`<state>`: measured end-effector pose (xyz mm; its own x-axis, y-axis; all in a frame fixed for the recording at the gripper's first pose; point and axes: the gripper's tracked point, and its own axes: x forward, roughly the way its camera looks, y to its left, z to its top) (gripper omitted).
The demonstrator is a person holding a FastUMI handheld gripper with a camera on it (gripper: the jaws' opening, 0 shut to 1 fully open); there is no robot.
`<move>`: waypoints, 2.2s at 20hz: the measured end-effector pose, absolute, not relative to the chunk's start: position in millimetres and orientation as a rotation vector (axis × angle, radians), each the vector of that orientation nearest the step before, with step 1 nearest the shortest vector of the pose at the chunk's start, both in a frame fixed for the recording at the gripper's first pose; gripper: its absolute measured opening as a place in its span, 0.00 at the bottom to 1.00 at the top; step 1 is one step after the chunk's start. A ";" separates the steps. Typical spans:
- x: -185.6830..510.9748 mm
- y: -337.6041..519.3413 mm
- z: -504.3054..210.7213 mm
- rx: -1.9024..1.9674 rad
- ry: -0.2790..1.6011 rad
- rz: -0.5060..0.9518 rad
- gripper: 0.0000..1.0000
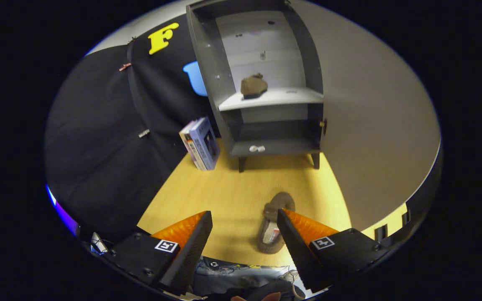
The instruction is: Open the shoe cabinet door, grab the shoes and put them into the shoe cabinet, then close the shoe cabinet door.
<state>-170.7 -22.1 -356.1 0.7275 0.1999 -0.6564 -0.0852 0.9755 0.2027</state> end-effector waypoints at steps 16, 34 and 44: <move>-102.4 -29.0 -560.7 0.215 0.925 -0.031 0.92; -42.3 -73.3 -447.9 0.106 0.602 -0.124 0.08; 6.5 -78.3 -226.4 0.116 0.384 -0.054 0.08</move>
<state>6.5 -78.3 -226.4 0.9257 -0.0302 -0.3771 0.0742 0.9919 0.1026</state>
